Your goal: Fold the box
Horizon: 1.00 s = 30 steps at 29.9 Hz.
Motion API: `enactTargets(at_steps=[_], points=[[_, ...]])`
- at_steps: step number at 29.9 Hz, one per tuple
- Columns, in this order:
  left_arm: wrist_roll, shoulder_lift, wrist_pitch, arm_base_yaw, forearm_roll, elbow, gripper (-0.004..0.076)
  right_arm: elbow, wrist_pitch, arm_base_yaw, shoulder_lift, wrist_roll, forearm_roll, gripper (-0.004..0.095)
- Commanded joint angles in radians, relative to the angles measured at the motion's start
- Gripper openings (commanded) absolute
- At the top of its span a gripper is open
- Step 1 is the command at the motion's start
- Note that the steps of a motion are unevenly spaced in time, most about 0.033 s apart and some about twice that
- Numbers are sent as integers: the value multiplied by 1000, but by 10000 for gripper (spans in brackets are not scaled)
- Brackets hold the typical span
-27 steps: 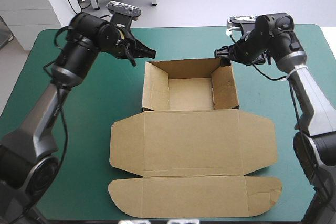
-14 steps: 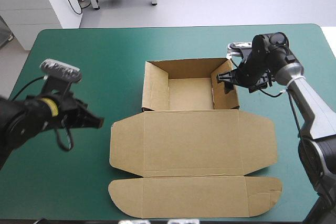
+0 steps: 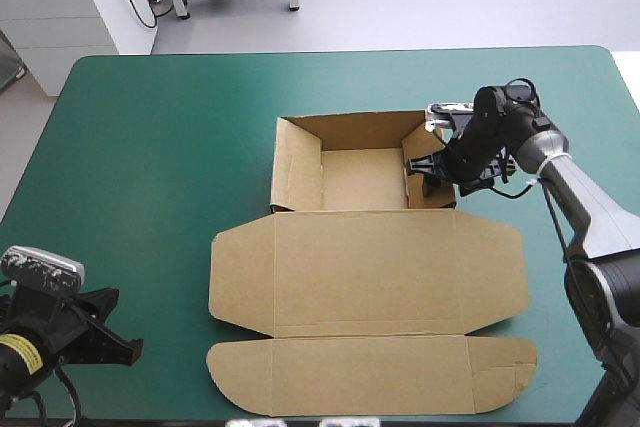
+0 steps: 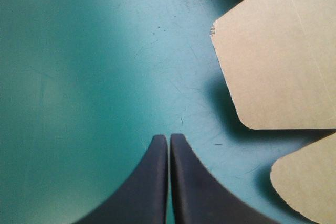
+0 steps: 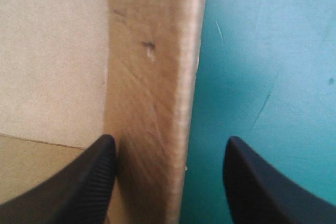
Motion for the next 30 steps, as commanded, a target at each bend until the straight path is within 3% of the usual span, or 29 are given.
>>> enactTargets(at_steps=[1,5,11,18,26,30], points=[[-12,-39,-87,-5,11,48,-8,-19,7,-2,-23,-31,31,300],[-34,-76,-100,-5,7,119,-8,-19,16,-2,-6,-72,52,-9],[-37,-88,-116,-5,3,158,-8,-91,105,-6,-15,-143,41,-15],[-33,-88,-131,-5,-10,158,-8,-320,99,-64,-123,-124,-234,-17],[-27,-88,-131,-5,-24,158,-8,-439,85,-364,-177,-150,-402,-21],[-27,-88,-131,-5,-24,158,-8,-437,56,-541,-143,-141,-333,-21]])
